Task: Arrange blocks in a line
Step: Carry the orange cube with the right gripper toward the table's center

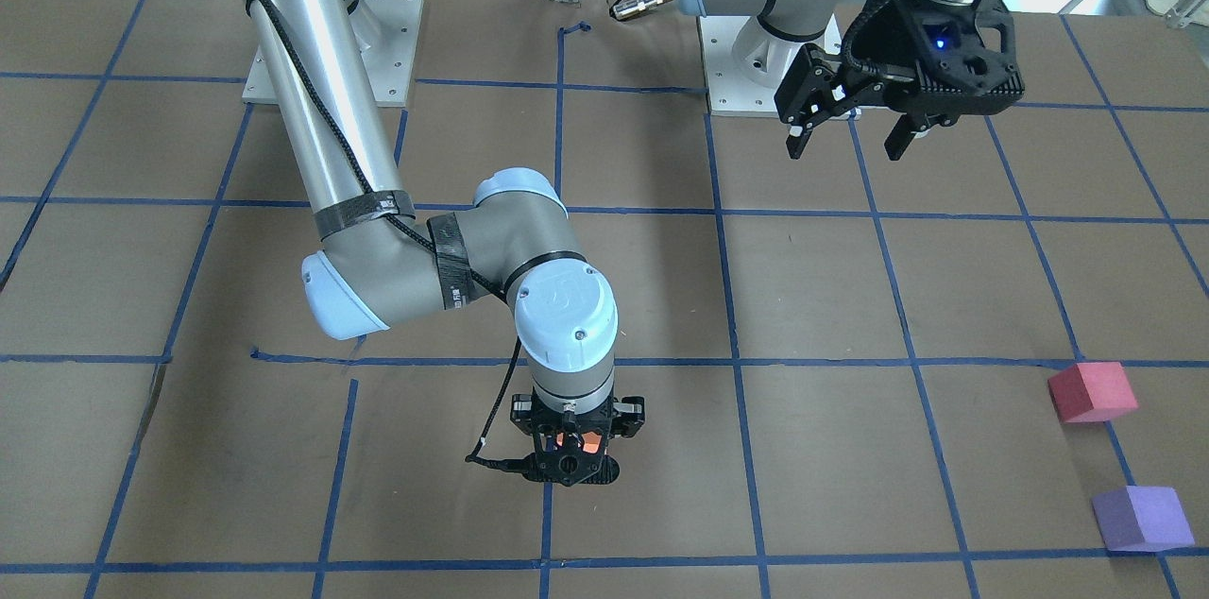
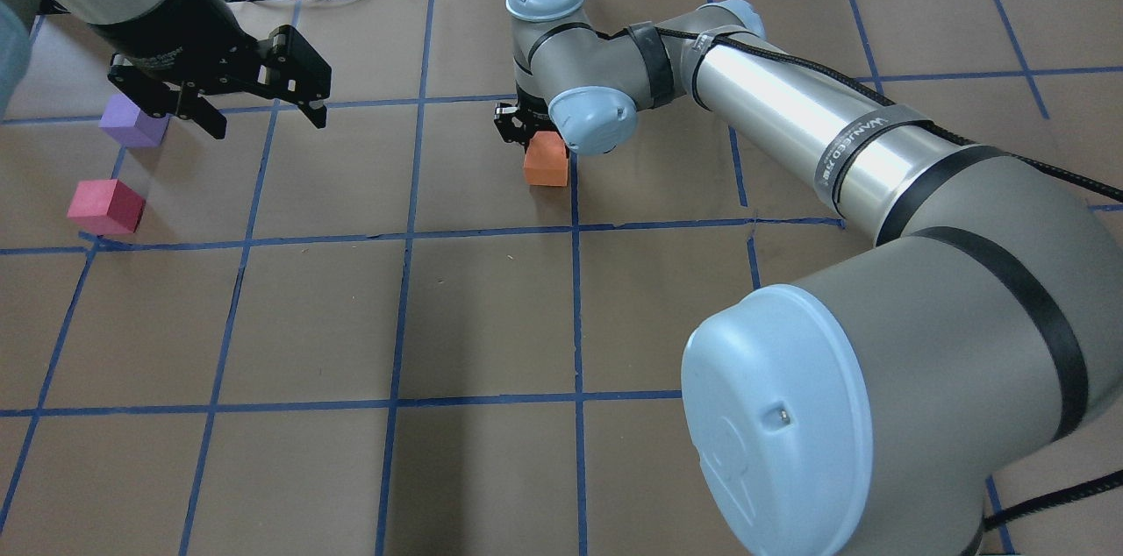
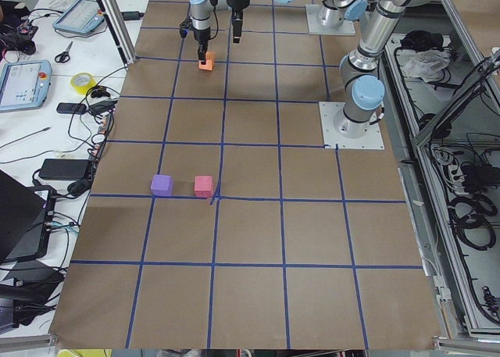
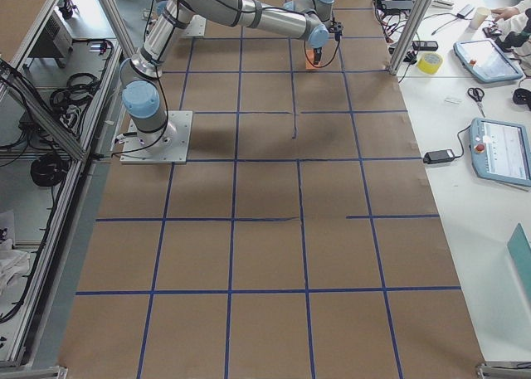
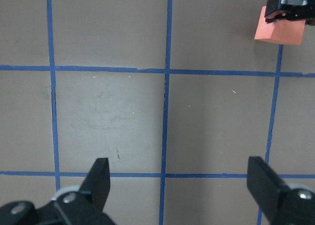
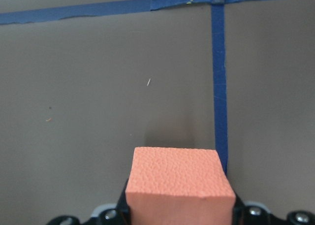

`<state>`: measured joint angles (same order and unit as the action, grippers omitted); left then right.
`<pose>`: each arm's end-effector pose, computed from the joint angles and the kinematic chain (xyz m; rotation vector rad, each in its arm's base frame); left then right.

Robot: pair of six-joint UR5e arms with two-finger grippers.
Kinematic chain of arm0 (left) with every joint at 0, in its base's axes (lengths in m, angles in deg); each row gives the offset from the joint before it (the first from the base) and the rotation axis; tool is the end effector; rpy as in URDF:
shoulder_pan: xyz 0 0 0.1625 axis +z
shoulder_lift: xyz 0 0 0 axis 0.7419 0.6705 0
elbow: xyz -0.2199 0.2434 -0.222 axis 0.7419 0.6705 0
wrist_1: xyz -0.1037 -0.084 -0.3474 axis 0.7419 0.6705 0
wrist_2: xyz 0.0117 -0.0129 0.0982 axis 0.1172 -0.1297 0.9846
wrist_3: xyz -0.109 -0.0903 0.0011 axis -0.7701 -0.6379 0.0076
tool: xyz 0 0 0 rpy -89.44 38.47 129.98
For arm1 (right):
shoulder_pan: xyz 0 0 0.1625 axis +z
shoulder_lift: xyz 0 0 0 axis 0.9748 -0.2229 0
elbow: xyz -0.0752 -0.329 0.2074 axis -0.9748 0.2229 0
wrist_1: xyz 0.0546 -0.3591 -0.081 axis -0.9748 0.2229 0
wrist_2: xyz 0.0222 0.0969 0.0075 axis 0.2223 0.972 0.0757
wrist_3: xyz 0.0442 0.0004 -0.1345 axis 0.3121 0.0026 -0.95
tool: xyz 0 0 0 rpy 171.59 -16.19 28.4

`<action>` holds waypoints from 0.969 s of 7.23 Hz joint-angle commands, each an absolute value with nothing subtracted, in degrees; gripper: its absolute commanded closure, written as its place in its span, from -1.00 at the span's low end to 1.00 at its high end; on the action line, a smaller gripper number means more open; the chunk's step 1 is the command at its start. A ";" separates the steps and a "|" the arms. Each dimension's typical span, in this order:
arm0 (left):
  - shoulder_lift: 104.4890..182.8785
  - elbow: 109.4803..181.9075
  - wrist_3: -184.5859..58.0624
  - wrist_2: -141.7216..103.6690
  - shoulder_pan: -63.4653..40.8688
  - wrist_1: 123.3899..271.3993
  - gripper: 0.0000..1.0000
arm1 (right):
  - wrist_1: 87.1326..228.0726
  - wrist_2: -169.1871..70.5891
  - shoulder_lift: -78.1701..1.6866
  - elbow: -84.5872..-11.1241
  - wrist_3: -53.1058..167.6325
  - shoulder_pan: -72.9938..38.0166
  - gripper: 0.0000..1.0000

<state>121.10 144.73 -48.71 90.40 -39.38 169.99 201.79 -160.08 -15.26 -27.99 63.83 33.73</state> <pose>-0.1175 -0.4421 0.4422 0.0767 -3.1034 0.1128 0.3767 -0.5989 0.1652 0.0570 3.0726 -0.0948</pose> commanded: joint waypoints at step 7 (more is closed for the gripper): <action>121.01 145.08 -48.71 90.49 -39.38 169.97 -1.00 | 202.85 -160.39 -14.05 -27.72 61.86 33.27 -0.27</action>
